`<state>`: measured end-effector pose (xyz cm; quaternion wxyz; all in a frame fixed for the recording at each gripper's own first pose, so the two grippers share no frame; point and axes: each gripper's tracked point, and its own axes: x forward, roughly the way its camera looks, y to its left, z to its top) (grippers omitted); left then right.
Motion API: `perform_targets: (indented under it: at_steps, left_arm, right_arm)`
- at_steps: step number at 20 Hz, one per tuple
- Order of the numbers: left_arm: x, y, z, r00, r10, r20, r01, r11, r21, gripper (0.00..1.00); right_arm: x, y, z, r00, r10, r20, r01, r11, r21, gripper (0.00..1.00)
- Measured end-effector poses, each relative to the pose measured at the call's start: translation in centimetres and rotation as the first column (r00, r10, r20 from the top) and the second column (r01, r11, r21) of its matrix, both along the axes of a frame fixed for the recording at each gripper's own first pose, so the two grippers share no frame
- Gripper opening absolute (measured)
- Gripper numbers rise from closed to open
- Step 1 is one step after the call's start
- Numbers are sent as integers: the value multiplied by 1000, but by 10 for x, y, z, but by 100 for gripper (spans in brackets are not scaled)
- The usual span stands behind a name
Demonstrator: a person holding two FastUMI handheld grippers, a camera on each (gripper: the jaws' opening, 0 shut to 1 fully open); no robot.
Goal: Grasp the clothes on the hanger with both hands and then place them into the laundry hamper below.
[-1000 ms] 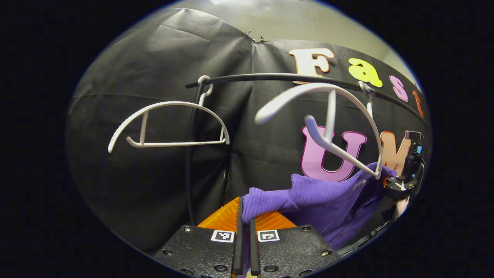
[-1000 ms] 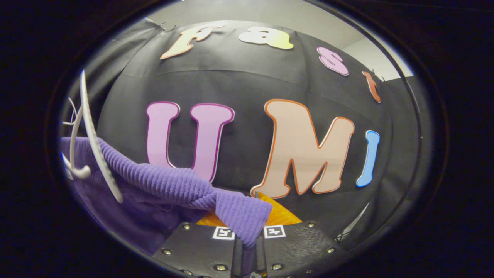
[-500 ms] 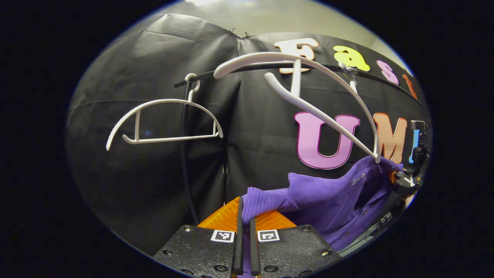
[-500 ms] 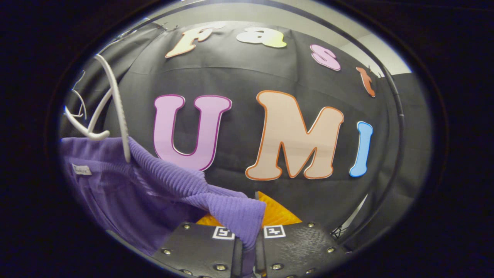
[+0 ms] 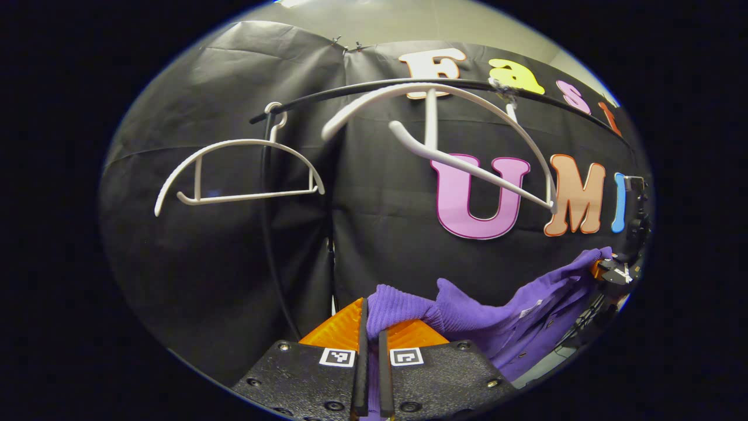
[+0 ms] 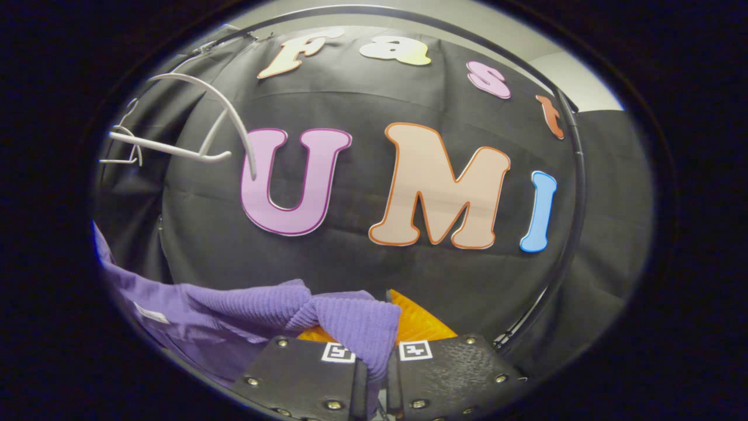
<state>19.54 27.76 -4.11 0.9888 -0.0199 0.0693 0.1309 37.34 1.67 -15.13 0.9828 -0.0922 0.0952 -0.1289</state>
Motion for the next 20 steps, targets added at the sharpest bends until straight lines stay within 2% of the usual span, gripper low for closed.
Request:
perform_targets:
  at_steps: [6, 12, 13, 15, 16, 20]
  left_arm:
    - [29, -62, -11, 987, -163, -2, 163, 986, -43, 8]
    - [52, -115, -26, 954, -299, -14, 296, 950, -104, 8]
    - [56, -124, -32, 946, -323, -25, 318, 941, -111, 10]
    - [61, -139, -48, 931, -359, -66, 349, 929, -126, 5]
    - [63, -146, -56, 923, -376, -77, 364, 921, -138, 8]
    - [65, -176, -102, 889, -428, -162, 390, 894, -219, 8]
  right_arm:
    - [-25, 45, -11, 990, 127, -54, -121, 988, 94, 16]
    - [-46, 78, -24, 971, 218, -100, -200, 966, 164, 16]
    - [-49, 84, -28, 966, 234, -112, -212, 961, 177, 16]
    - [-54, 93, -38, 956, 257, -142, -229, 955, 187, 17]
    - [-57, 97, -45, 950, 270, -157, -239, 952, 190, 17]
    - [-67, 107, -86, 923, 300, -243, -239, 938, 250, 16]
